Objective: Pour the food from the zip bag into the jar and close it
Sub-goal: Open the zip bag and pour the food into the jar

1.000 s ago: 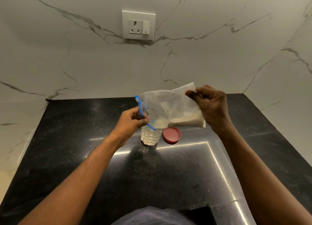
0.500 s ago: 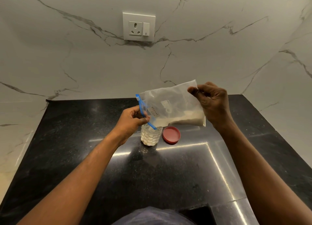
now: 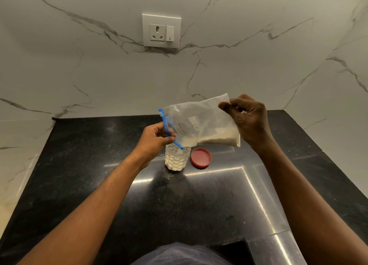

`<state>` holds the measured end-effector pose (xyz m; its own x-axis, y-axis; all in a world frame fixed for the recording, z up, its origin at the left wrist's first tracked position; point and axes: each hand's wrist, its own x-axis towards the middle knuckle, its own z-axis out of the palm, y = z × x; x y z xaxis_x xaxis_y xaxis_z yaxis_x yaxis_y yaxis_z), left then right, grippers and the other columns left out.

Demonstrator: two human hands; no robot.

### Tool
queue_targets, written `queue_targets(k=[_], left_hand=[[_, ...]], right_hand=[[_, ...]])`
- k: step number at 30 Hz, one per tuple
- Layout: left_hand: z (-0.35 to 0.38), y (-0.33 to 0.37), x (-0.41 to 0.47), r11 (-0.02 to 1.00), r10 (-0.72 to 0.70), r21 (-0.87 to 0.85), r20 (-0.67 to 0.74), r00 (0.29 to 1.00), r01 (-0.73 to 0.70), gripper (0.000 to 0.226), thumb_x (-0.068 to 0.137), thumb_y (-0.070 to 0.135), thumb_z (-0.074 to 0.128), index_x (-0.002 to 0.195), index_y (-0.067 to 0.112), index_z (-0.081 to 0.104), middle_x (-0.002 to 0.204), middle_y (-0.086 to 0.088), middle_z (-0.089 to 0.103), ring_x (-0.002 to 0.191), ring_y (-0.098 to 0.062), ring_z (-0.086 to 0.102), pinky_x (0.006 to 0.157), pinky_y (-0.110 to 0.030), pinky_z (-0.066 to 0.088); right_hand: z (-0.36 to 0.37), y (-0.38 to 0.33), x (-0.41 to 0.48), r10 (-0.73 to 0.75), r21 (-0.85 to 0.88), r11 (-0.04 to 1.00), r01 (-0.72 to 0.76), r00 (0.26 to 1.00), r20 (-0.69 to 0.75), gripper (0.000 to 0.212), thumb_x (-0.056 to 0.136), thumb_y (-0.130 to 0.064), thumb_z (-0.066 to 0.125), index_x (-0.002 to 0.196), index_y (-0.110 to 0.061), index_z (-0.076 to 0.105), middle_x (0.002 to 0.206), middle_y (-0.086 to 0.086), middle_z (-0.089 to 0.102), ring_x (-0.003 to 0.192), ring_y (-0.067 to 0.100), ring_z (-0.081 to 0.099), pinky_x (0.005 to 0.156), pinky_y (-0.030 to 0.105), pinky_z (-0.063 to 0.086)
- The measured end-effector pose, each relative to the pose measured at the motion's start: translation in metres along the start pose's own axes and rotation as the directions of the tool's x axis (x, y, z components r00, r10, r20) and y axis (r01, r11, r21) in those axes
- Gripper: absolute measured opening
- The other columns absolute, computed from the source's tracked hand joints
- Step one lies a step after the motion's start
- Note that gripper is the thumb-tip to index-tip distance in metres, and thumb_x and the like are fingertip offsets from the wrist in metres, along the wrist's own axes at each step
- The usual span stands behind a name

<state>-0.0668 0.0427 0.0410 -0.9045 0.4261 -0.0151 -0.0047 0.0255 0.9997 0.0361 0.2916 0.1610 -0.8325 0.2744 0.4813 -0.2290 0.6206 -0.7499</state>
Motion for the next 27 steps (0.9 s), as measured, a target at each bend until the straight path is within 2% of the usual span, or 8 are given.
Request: queue_targets(k=[4, 8, 12, 17, 21, 24, 27], left_hand=[[0.0011, 0.0007, 0.0011, 1.000, 0.009, 0.002, -0.003, 1.000, -0.009, 0.020, 0.091, -0.010, 0.070, 0.105, 0.004, 0.073, 0.113, 0.000, 0.076, 0.104, -0.012, 0.075, 0.078, -0.018, 0.061], [0.0017, -0.0005, 0.0022, 1.000, 0.004, -0.012, -0.007, 1.000, -0.004, 0.021, 0.090, -0.010, 0.071, 0.102, 0.007, 0.074, 0.110, 0.002, 0.077, 0.102, -0.011, 0.076, 0.076, -0.017, 0.060], [-0.0006, -0.0010, 0.0020, 1.000, 0.005, -0.007, -0.015, 1.000, -0.005, 0.021, 0.091, -0.010, 0.071, 0.104, 0.006, 0.074, 0.112, 0.001, 0.077, 0.105, -0.013, 0.075, 0.077, -0.018, 0.060], [-0.0023, 0.0004, 0.0013, 1.000, 0.014, -0.006, -0.018, 1.000, -0.014, 0.023, 0.091, -0.011, 0.070, 0.102, 0.009, 0.073, 0.116, -0.003, 0.075, 0.107, -0.016, 0.074, 0.078, -0.018, 0.061], [-0.0021, -0.0002, 0.0020, 1.000, 0.016, -0.005, -0.027, 0.999, -0.017, 0.023, 0.091, -0.011, 0.071, 0.099, 0.011, 0.074, 0.111, -0.003, 0.077, 0.104, -0.013, 0.076, 0.083, -0.022, 0.063], [-0.0026, -0.0004, 0.0033, 1.000, 0.023, 0.009, -0.026, 0.999, -0.023, 0.021, 0.091, -0.011, 0.070, 0.103, 0.006, 0.073, 0.114, -0.002, 0.076, 0.107, -0.013, 0.075, 0.080, -0.020, 0.061], [-0.0036, 0.0001, 0.0041, 0.999, 0.033, 0.003, -0.031, 0.999, -0.033, 0.022, 0.091, -0.010, 0.070, 0.097, 0.011, 0.073, 0.113, -0.001, 0.077, 0.106, -0.012, 0.075, 0.079, -0.019, 0.061]], right_hand=[[0.0002, 0.0010, -0.0005, 0.005, 0.011, 1.000, -0.005, 1.000, -0.006, 0.008, 0.092, -0.025, 0.076, 0.093, -0.017, 0.076, 0.084, -0.008, 0.055, 0.074, 0.013, 0.051, 0.064, 0.028, 0.050], [-0.0006, 0.0022, 0.0007, 0.018, 0.030, 0.999, -0.018, 1.000, -0.007, 0.009, 0.092, -0.025, 0.076, 0.093, -0.016, 0.076, 0.083, -0.006, 0.055, 0.075, 0.019, 0.051, 0.065, 0.039, 0.051], [-0.0016, 0.0030, 0.0018, 0.013, 0.034, 0.999, -0.013, 1.000, -0.001, 0.009, 0.092, -0.029, 0.076, 0.092, -0.019, 0.076, 0.083, -0.006, 0.055, 0.074, 0.016, 0.051, 0.064, 0.035, 0.049], [-0.0008, 0.0022, 0.0025, 0.007, 0.021, 1.000, -0.007, 1.000, 0.015, 0.010, 0.091, -0.029, 0.076, 0.091, -0.019, 0.076, 0.082, -0.006, 0.055, 0.073, 0.020, 0.051, 0.064, 0.040, 0.049], [-0.0014, -0.0011, 0.0052, -0.004, 0.007, 1.000, 0.003, 0.999, 0.049, 0.012, 0.092, -0.028, 0.076, 0.095, -0.017, 0.077, 0.087, 0.005, 0.058, 0.077, 0.037, 0.055, 0.067, 0.046, 0.053], [-0.0026, -0.0031, 0.0071, -0.013, 0.005, 1.000, 0.012, 0.996, 0.092, 0.011, 0.092, -0.026, 0.075, 0.097, -0.016, 0.077, 0.088, 0.004, 0.059, 0.078, 0.035, 0.057, 0.067, 0.043, 0.053], [-0.0039, -0.0036, 0.0091, -0.007, 0.008, 1.000, 0.006, 0.992, 0.122, 0.011, 0.094, -0.023, 0.074, 0.099, -0.013, 0.078, 0.092, 0.013, 0.062, 0.083, 0.041, 0.061, 0.069, 0.047, 0.057]])
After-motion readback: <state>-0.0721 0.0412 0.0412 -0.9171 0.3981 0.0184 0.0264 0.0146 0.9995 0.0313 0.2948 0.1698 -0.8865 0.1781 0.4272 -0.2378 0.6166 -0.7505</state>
